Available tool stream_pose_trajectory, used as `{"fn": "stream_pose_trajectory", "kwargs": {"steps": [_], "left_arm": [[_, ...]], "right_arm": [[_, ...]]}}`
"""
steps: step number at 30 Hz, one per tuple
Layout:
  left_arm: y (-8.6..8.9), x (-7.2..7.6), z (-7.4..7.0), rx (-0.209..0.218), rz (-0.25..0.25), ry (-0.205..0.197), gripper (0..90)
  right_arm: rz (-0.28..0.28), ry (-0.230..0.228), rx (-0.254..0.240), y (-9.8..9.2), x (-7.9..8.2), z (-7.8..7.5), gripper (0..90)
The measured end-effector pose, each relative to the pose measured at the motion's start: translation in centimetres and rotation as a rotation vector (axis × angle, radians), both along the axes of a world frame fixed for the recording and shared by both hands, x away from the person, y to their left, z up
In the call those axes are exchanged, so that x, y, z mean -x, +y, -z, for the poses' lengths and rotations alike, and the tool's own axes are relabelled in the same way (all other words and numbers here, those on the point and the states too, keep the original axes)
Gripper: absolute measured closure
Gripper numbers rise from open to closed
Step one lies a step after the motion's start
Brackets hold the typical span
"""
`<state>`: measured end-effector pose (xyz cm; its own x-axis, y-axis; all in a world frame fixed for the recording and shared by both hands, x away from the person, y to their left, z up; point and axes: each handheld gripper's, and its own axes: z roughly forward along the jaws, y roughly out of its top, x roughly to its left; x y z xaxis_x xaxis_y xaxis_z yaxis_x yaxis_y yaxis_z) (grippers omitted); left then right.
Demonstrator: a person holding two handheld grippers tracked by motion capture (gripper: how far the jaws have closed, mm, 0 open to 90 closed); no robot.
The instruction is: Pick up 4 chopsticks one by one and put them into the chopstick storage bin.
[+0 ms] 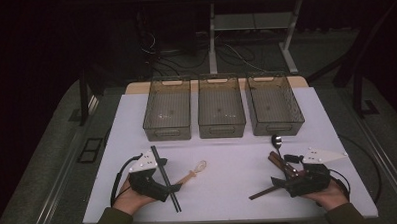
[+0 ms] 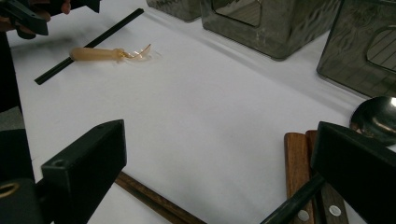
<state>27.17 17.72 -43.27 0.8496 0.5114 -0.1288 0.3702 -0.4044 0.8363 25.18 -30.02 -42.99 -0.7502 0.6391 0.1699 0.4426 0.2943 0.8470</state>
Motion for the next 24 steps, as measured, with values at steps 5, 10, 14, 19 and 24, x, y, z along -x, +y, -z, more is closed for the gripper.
{"fn": "stream_pose_trajectory", "kwargs": {"steps": [5, 10, 14, 19, 24], "left_arm": [[-0.1, 0.0, 0.0, 0.000, 0.002, 0.000, 0.0], [-0.1, 0.0, 0.0, -0.006, 0.000, 0.004, 0.0], [-0.2, 0.2, 0.1, -0.008, 0.007, 0.005, 0.0], [-0.3, 0.2, 0.0, -0.006, 0.012, 0.004, 0.0], [-0.2, 0.3, -0.1, -0.004, 0.011, 0.004, 0.0]], "right_arm": [[-0.004, 0.008, -0.001, 0.0, 0.1, -0.1, 3.3], [-0.015, 0.025, 0.003, 0.1, 0.2, -0.3, 7.4], [-0.038, 0.038, 0.011, 0.2, 0.5, -0.7, 17.2], [-0.071, 0.051, 0.017, 0.6, 1.0, -1.0, 33.6], [-0.096, 0.053, 0.025, 1.0, 1.1, -1.2, 48.3]]}}
